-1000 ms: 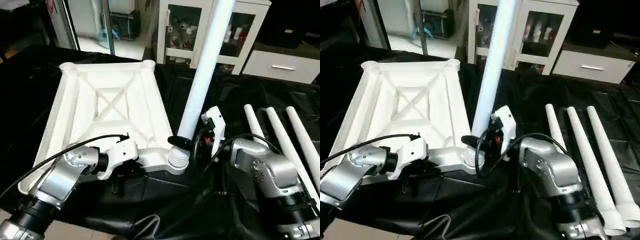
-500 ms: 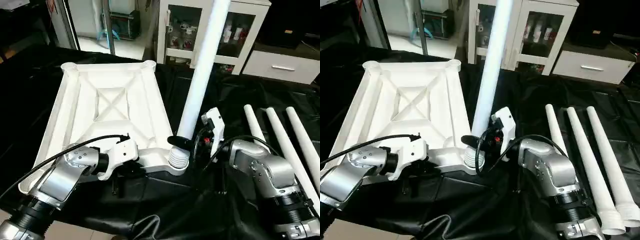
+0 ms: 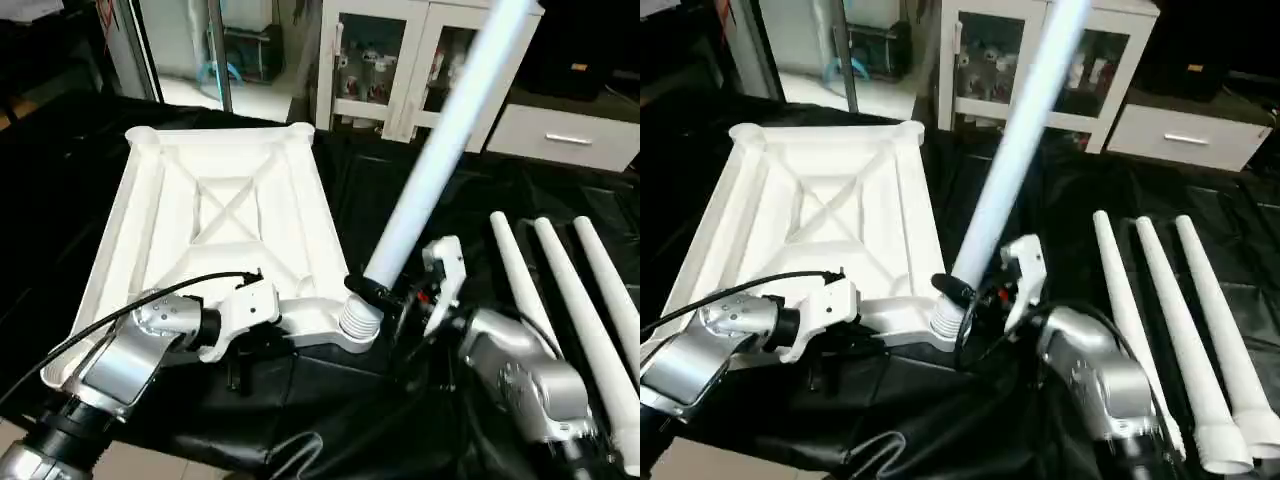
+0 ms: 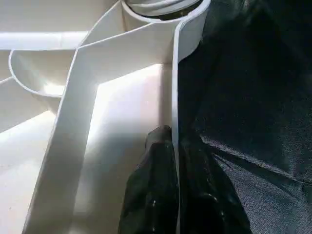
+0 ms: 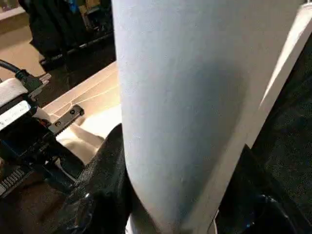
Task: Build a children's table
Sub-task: Insert table leg to table base
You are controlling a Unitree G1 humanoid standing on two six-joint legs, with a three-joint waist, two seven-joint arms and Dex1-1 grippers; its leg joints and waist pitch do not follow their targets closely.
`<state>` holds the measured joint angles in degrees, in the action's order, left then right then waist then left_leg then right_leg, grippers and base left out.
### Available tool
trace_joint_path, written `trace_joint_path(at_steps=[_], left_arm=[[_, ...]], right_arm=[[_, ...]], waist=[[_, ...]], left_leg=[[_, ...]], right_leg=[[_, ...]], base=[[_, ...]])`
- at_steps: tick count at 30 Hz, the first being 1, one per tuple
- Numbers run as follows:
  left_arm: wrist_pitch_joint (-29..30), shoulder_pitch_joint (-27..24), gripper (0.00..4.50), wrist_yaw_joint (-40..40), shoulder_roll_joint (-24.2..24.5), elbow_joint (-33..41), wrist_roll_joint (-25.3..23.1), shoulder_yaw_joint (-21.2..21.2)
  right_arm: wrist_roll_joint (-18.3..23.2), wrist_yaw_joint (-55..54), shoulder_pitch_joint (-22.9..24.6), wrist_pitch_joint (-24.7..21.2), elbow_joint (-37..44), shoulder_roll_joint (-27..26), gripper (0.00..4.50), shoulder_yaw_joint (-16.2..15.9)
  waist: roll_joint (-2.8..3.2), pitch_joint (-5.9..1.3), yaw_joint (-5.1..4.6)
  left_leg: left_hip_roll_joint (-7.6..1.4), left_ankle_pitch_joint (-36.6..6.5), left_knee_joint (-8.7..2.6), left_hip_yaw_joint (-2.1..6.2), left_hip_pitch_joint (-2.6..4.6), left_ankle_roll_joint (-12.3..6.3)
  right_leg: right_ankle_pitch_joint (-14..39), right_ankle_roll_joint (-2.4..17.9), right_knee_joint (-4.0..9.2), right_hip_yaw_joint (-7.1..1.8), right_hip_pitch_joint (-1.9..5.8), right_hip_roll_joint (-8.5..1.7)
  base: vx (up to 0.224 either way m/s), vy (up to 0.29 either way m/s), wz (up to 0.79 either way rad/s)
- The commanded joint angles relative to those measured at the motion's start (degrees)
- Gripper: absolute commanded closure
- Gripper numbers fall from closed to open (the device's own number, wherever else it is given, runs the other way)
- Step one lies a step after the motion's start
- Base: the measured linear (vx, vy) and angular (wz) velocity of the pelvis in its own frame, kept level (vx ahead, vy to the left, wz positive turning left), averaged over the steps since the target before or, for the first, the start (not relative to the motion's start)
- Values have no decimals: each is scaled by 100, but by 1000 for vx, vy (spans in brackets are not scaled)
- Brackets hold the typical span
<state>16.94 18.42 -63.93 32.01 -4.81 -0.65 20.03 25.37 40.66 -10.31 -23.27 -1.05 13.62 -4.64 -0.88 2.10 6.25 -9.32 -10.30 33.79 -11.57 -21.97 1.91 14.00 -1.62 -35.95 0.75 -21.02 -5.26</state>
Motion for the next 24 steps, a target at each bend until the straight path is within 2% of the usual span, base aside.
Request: trace_joint_path(at_steps=[1, 3, 7, 8, 10, 15, 17, 20, 22, 24], left_arm=[[-176, -56, 450, 30, -204, -65, 128, 129], [-203, -22, 450, 58, -211, -117, 107, 114], [-233, 11, 450, 90, -228, -175, 79, 101], [-233, 11, 450, 90, -228, -175, 79, 101], [-246, 21, 450, 106, -242, -196, 66, 91], [-263, 27, 450, 117, -257, -213, 51, 81], [-274, 38, 450, 92, -256, -230, 41, 85], [-281, 46, 450, 81, -260, -240, 34, 88], [-285, 54, 450, 61, -257, -233, 28, 89], [-278, 51, 450, 49, -255, -216, 31, 88]], right_arm=[[-485, -219, 269, 165, -137, 100, 264, -106], [-595, -297, 367, 350, -34, 129, 264, -138], [-679, -364, 539, 548, 149, 142, 264, -141], [-679, -364, 539, 548, 149, 142, 264, -141], [-722, -394, 627, 653, 233, 147, 264, -146], [-804, -421, 698, 738, 285, 168, 264, -195], [-972, -352, 694, 613, 336, 307, 264, -459], [-1048, -309, 665, 535, 343, 379, 264, -583], [-1205, -192, 530, 384, 295, 542, 264, -825], [-1235, -148, 354, 189, 183, 600, 264, -919]], waist=[[9, -237, -53], [16, -234, -49], [3, -220, -38], [5, -219, -31], [-2, -222, -41], [4, -225, -29], [9, -219, -33], [4, -210, -45], [-20, -210, -47], [-1, -211, -53]], left_leg=[[-390, -1833, -542, 203, 199, 364], [-384, -1832, -549, 207, 188, 344], [-393, -2086, -557, 214, 210, 344], [-398, -2087, -556, 214, 222, 345], [-394, -2049, -568, 224, 196, 329], [-391, -1943, -565, 212, 189, 292], [-393, -1986, -571, 220, 188, 289], [-392, -2092, -578, 227, 189, 326], [-395, -2103, -575, 223, 198, 326], [-393, -2064, -576, 224, 194, 322]], right_leg=[[1136, 825, 495, -176, -42, -302], [1089, 813, 495, -175, -31, -303], [1530, 755, 554, -194, -59, -329], [1537, 744, 556, -197, -72, -326], [1476, 748, 541, -188, -52, -315], [1301, 743, 537, -188, -55, -307], [1372, 731, 541, -189, -51, -311], [1541, 694, 556, -192, -57, -316], [1549, 699, 559, -196, -61, -311], [1499, 720, 548, -195, -58, -309]], base=[[0, 0, 0], [0, 0, 0], [0, 0, 0], [0, 0, 0], [0, 0, 0], [0, 0, 0], [0, 0, 0], [0, 0, 0], [0, 0, 0], [0, 0, 0]])
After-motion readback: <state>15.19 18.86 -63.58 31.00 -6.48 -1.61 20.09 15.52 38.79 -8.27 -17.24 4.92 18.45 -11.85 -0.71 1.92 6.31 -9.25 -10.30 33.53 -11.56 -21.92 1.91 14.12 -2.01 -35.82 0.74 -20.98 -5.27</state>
